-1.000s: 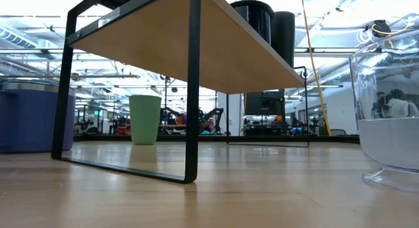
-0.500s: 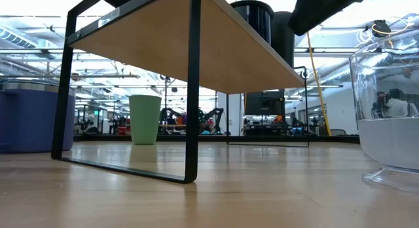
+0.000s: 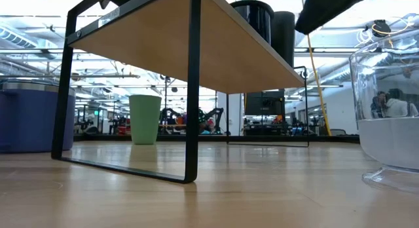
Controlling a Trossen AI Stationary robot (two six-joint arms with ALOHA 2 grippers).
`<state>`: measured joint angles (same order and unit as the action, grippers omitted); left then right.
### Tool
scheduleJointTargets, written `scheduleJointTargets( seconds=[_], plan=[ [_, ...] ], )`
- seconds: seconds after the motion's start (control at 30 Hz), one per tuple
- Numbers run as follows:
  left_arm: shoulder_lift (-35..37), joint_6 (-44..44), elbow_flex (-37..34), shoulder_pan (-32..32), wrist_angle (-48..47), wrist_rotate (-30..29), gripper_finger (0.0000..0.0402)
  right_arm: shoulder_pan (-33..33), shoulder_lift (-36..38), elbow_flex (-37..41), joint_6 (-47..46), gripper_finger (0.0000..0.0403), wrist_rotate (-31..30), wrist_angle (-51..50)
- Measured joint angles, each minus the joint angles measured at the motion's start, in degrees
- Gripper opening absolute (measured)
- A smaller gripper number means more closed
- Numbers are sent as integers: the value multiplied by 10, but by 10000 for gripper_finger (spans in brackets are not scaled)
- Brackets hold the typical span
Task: Stack small to large cups/mugs on shelf
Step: Put the dark blue cup on the shelf
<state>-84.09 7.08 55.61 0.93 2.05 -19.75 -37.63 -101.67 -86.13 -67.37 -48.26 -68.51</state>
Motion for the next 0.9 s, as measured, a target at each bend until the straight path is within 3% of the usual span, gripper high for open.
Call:
scheduleJointTargets(
  seconds=[0.33, 0.57, 0.9],
  plan=[
    [0, 2, 0, 7, 13, 2, 117, 7, 0, 0, -71, 105, -68, -70],
    [0, -6, 0, 11, 15, 36, 117, 45, 0, 0, -65, 78, -76, -69],
    [0, -1, 0, 17, 24, 37, 117, 83, 0, 0, -41, 57, -75, -65]
  ],
)
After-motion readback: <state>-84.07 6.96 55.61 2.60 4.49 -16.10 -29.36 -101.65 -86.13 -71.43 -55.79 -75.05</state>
